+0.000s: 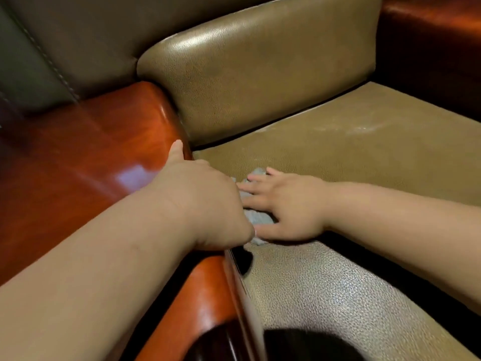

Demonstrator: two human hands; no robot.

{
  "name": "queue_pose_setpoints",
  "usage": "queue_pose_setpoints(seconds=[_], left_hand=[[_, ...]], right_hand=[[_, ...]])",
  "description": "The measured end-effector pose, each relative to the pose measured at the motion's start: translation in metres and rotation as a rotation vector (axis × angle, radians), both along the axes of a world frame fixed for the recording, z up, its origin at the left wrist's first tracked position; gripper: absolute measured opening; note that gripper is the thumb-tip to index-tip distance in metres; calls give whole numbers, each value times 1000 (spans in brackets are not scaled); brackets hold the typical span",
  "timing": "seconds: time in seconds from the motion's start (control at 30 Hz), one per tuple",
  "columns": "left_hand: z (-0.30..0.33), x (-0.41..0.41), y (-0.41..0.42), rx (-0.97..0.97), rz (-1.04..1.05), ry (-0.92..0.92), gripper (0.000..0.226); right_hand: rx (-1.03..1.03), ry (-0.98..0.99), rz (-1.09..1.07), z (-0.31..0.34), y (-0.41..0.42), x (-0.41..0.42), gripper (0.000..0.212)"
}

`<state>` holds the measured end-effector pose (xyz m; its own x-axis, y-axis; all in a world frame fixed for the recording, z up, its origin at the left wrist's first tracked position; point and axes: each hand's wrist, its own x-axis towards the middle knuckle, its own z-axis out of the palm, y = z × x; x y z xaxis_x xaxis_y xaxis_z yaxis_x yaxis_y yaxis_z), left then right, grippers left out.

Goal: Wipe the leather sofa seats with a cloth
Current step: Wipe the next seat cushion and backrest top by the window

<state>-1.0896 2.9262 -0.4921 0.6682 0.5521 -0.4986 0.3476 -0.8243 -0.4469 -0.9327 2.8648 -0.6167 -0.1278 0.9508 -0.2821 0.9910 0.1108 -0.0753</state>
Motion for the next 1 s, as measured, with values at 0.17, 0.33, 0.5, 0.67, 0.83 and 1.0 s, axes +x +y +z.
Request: queue_pose_setpoints(seconds=[0.17, 0.33, 0.5, 0.67, 0.83, 1.0], left_hand=[[4, -3, -3, -39, 9, 2, 54], [0, 4, -6, -20, 25, 0, 46], [-2, 9, -7, -3, 34, 13, 51], [-8, 9, -1, -6, 49, -76, 52], [-10, 8, 3, -2, 36, -143, 51], [-9, 7, 3, -22, 51, -179, 49]], right_hand=[[23, -49, -74, -4, -8, -16, 100], [177, 95, 8, 2, -141, -63, 67], [106, 14, -93, 6, -103, -46, 82], [133, -55, -151, 1, -94, -50, 84], [183, 74, -110, 0, -166, -70, 69], [132, -48, -557, 14, -90, 35, 90]])
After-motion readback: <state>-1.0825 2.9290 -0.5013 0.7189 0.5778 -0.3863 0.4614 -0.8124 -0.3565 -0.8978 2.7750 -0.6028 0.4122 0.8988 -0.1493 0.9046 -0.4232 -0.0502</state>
